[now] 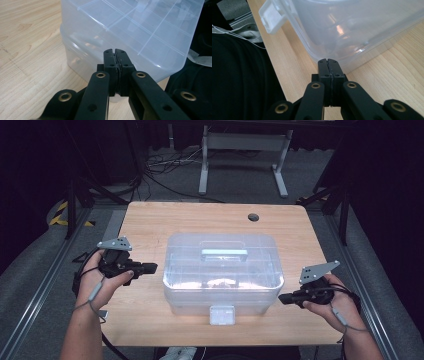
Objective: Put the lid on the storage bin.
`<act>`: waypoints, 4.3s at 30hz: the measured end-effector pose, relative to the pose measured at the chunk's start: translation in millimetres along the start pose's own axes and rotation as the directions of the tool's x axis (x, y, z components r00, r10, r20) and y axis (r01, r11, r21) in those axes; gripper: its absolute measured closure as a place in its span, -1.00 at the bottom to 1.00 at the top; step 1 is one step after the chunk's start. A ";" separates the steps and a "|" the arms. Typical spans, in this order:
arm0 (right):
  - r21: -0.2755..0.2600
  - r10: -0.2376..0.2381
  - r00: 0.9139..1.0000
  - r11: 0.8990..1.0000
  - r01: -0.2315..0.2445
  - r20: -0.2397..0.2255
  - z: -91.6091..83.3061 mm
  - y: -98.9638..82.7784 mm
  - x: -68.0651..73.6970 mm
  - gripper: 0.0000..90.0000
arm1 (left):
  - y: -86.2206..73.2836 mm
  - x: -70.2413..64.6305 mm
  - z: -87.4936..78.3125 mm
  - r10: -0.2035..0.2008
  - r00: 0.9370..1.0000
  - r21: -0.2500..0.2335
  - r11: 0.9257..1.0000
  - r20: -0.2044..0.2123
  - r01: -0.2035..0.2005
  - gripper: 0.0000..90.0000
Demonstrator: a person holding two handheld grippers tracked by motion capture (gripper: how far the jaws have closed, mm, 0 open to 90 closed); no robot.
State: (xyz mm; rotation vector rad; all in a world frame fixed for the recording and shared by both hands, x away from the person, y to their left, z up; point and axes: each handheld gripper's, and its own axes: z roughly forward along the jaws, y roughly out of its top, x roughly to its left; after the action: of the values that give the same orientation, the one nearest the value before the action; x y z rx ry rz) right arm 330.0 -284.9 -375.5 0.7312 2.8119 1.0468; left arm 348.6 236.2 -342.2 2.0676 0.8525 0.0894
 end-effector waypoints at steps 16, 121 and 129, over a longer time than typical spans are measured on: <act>-0.051 -0.020 1.000 0.999 0.019 -0.008 -11.0 4.8 1.0 1.00 | -3.2 -1.5 -2.2 -0.011 1.000 -0.015 1.000 -0.016 0.010 0.94; -0.129 0.286 0.909 0.957 -0.258 0.304 51.1 -61.5 -124.7 0.81 | -50.3 46.8 32.1 -0.152 0.972 0.139 0.974 -0.179 0.178 0.72; -0.115 0.260 0.917 0.965 -0.236 0.303 63.4 -59.7 -121.8 0.42 | -52.1 48.3 37.2 -0.159 0.973 0.159 0.970 -0.164 0.185 0.71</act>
State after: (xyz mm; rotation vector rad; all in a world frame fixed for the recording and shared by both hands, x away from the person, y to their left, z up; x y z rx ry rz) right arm 426.5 -340.6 -475.4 1.1574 2.4392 0.9592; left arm 370.8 259.2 -415.8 2.1583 1.1666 0.0789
